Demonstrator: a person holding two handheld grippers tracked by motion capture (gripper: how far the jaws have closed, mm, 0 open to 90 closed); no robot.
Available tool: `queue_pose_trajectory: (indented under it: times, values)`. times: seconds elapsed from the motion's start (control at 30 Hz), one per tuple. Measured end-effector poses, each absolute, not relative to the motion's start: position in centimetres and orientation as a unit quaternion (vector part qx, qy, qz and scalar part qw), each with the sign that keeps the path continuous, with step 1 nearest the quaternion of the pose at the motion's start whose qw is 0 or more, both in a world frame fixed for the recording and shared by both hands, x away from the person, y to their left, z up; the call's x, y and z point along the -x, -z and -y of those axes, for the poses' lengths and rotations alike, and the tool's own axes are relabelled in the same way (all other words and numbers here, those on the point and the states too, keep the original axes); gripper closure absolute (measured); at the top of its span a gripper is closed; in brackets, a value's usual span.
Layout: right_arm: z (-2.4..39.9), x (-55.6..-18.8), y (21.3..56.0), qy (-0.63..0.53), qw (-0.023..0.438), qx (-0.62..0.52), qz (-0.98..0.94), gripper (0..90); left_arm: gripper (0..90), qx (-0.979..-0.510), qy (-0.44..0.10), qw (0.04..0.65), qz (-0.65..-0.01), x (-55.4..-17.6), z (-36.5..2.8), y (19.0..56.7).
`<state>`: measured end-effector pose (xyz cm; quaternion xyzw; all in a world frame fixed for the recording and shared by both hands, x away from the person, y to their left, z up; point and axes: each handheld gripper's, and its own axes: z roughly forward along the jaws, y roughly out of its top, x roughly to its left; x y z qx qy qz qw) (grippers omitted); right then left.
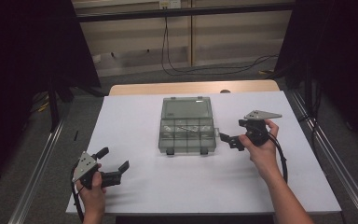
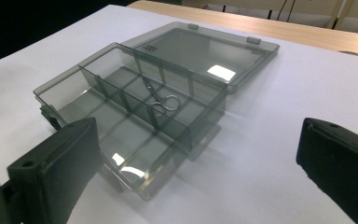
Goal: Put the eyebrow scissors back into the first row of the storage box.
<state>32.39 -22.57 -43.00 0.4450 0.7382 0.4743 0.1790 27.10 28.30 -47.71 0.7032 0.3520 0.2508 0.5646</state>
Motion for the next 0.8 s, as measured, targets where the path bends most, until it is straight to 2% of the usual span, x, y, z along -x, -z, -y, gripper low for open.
queue_pose_trajectory:
  times: [0.8]
  values:
    - [27.8,-28.6,44.4,-0.484,0.207,-0.482,-0.701,0.0,1.6,-0.705,-0.254,0.561,-0.352,-27.1,-28.3,47.7]
